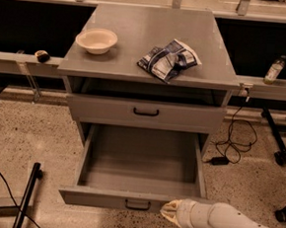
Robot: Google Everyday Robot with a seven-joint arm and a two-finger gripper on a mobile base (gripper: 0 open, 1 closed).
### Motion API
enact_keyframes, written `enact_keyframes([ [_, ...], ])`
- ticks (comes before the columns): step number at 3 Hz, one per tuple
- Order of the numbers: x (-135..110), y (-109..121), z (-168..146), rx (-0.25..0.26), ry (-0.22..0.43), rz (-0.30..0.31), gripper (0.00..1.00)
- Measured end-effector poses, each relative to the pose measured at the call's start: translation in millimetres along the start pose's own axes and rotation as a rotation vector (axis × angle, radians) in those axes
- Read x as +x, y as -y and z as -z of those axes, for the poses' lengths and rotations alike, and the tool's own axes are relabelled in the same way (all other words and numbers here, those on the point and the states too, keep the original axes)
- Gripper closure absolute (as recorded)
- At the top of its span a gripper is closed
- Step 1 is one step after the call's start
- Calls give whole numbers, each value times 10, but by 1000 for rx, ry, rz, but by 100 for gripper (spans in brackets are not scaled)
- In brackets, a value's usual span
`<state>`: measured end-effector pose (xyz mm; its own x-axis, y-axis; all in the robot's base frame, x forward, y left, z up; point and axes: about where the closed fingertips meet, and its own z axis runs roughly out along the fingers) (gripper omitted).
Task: Close middle drawer
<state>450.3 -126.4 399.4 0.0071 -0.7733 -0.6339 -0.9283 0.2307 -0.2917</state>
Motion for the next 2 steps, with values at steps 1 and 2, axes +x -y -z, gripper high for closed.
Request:
enact_keyframes([
  [1,-106,324,-152,57,61,31,100],
  [2,-166,661,-409,73,98,60,100],
])
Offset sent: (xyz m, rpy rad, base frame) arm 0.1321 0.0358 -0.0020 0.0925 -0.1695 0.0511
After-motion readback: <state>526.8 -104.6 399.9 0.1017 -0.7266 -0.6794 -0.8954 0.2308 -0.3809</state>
